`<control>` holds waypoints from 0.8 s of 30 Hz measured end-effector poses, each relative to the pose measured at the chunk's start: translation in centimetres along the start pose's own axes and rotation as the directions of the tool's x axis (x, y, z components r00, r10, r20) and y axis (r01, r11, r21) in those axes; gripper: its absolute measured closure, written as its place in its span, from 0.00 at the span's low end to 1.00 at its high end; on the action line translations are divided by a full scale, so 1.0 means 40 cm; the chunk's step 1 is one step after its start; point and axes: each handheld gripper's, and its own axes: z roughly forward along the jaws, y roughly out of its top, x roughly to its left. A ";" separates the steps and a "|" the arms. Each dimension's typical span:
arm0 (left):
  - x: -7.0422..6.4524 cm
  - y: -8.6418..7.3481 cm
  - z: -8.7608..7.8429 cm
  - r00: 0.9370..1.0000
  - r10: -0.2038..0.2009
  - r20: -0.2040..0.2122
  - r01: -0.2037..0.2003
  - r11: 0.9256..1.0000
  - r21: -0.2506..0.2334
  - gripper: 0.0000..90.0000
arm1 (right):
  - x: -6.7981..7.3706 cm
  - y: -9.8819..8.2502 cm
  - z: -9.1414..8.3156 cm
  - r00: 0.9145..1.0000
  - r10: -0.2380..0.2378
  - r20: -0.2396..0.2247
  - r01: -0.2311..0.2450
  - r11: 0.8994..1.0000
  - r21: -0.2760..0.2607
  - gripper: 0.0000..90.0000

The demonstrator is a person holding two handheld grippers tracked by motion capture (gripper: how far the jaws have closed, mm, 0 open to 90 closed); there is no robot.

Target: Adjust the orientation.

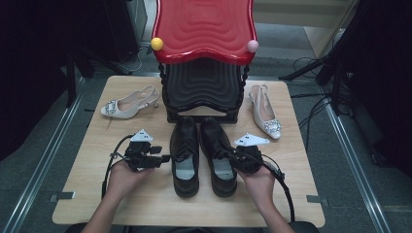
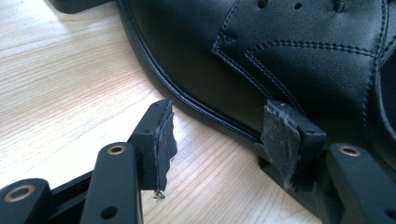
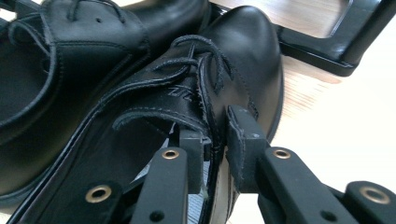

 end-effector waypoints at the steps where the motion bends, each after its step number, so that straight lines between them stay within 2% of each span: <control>1: 0.000 0.000 0.000 1.000 0.002 0.000 -0.002 1.000 0.001 0.49 | 0.002 0.001 0.001 1.000 0.008 -0.002 -0.008 1.000 -0.001 0.86; 5: 0.000 0.000 0.001 1.000 0.000 0.004 0.000 1.000 0.000 0.50 | 0.002 0.000 0.005 0.999 0.042 -0.029 -0.042 0.999 -0.008 0.82; 10: 0.000 -0.001 0.000 1.000 0.002 0.015 -0.002 1.000 0.006 0.55 | -0.006 0.001 -0.012 0.998 0.015 -0.067 -0.015 1.000 0.006 0.72; 14: 0.004 -0.002 -0.001 0.999 0.001 0.034 -0.002 1.000 0.006 0.68 | -0.014 -0.003 -0.064 0.995 -0.016 -0.098 0.014 1.000 -0.023 0.74; 16: 0.006 -0.003 0.001 0.999 -0.003 0.040 0.003 1.000 0.005 0.74 | -0.021 -0.006 -0.094 0.992 -0.021 -0.123 0.013 0.998 -0.065 0.77; 17: 0.008 -0.003 0.002 0.999 -0.007 0.039 0.007 1.000 0.004 0.76 | -0.026 -0.006 -0.108 0.990 -0.017 -0.137 0.006 0.997 -0.081 0.81; 18: 0.010 -0.003 0.002 0.999 -0.006 0.041 0.006 1.000 0.005 0.77 | -0.031 -0.008 -0.119 0.989 -0.016 -0.145 0.003 0.996 -0.086 0.89; 20: 0.012 -0.003 0.004 0.999 -0.008 0.041 0.008 1.000 0.009 0.80 | -0.040 -0.015 -0.123 0.990 -0.026 -0.137 0.017 0.998 -0.063 1.00; 24: 0.016 -0.004 0.006 0.999 -0.010 0.049 0.009 1.000 0.013 0.83 | -0.052 -0.035 -0.084 0.986 0.000 -0.167 0.007 0.999 0.042 1.00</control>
